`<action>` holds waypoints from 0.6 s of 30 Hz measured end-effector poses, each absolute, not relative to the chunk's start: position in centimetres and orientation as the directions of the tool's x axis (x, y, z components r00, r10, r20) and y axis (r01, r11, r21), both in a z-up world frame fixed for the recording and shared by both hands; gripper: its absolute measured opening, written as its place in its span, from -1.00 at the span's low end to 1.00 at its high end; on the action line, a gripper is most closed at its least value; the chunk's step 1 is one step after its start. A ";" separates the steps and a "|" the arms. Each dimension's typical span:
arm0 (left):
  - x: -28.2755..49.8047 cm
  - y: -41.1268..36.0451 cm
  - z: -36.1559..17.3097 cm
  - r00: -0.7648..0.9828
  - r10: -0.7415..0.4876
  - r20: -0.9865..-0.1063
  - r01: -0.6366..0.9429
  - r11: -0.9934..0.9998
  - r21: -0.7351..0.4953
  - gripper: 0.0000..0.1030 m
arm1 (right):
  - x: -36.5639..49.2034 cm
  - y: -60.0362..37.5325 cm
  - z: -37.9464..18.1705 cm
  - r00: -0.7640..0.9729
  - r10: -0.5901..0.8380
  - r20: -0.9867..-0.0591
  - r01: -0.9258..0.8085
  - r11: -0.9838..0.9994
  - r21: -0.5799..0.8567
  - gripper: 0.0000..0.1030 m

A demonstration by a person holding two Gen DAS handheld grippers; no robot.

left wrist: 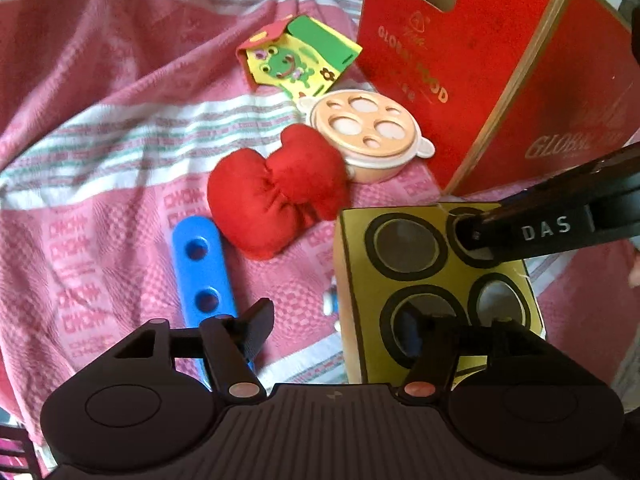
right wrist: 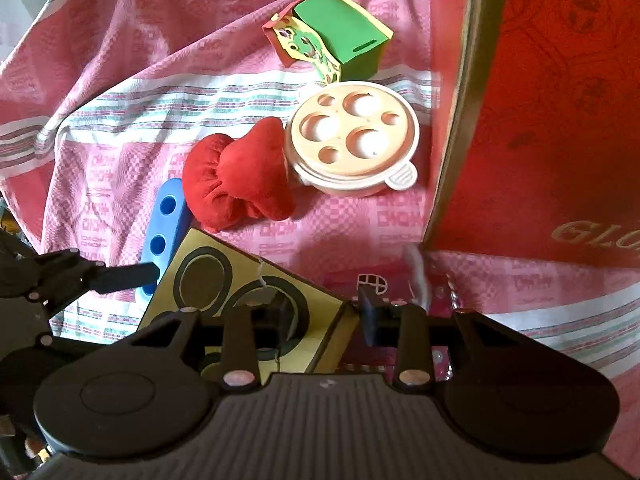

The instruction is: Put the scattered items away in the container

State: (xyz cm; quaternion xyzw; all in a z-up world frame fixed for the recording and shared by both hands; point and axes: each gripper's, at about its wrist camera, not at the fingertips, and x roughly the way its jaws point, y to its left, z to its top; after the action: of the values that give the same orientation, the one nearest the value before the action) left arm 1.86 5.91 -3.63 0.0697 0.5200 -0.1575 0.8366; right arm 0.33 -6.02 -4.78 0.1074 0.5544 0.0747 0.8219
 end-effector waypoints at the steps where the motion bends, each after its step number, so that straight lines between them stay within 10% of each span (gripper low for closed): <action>1: 1.9 5.8 -3.8 0.397 -0.191 -0.897 0.337 0.940 -0.051 0.27 | 0.4 -5.9 -4.8 0.377 0.241 -0.894 -0.006 0.966 0.258 -0.23; 5: 2.1 5.3 -4.5 0.359 -0.200 -0.911 0.337 0.939 -0.074 -0.56 | 0.4 -5.8 -4.6 0.376 0.243 -0.894 -0.016 0.966 0.256 -0.12; 18: 1.5 4.1 -4.6 0.387 -0.155 -0.909 0.367 0.930 -0.002 -0.68 | -0.9 -6.5 -4.6 0.368 0.251 -0.895 0.000 0.963 0.270 -0.19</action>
State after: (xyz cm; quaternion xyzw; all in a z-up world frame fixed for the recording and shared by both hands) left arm 1.46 4.14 -4.64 0.1000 0.5307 -0.1578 0.8267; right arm -0.94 -6.45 -4.64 0.1127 0.5567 0.0768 0.8194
